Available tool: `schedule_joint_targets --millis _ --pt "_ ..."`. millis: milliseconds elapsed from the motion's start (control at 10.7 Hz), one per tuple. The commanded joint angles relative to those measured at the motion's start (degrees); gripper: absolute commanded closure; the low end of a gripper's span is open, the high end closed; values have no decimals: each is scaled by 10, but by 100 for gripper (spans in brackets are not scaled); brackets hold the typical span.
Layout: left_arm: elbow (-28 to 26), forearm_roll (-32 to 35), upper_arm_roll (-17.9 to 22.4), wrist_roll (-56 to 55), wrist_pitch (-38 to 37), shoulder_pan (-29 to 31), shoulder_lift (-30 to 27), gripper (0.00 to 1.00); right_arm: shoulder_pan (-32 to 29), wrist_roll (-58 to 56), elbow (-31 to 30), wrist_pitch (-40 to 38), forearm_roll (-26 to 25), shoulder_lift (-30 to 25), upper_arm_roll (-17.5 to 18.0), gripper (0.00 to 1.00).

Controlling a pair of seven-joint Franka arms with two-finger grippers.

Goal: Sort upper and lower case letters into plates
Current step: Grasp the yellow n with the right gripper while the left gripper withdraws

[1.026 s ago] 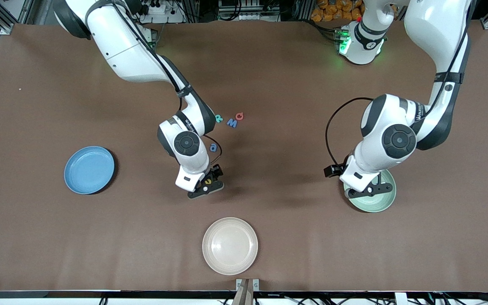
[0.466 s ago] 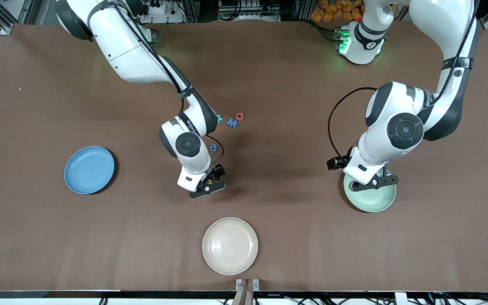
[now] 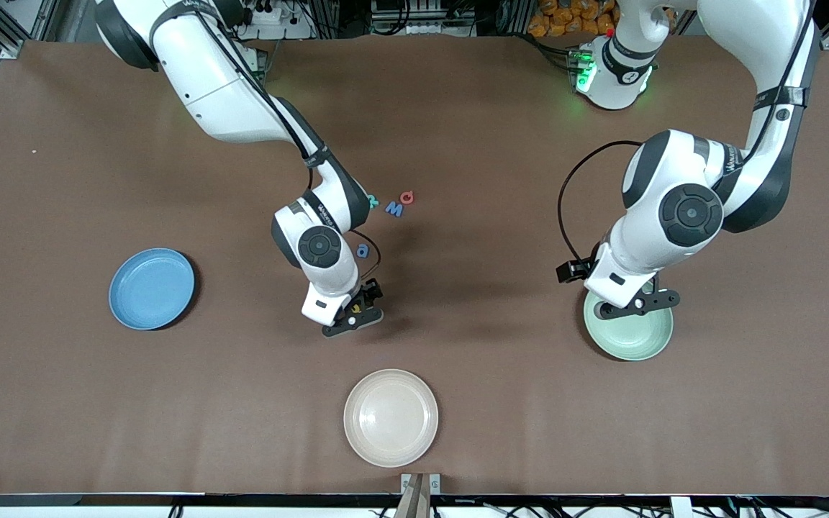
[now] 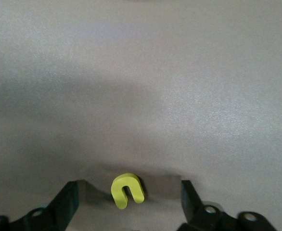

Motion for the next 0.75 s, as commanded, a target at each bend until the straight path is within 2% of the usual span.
schedule_joint_targets --millis 0,466,653 --pt "-10 -6 0 -11 -9 -4 -16 0 -3 -9 9 -6 9 6 2 100" --pt "-10 -6 1 -12 -9 -13 -20 0 -10 -23 -7 -6 9 -1 2 100" --pt "-12 -6 -1 -24 -9 -22 -19 0 -10 -5 0 -40 10 -24 2 100"
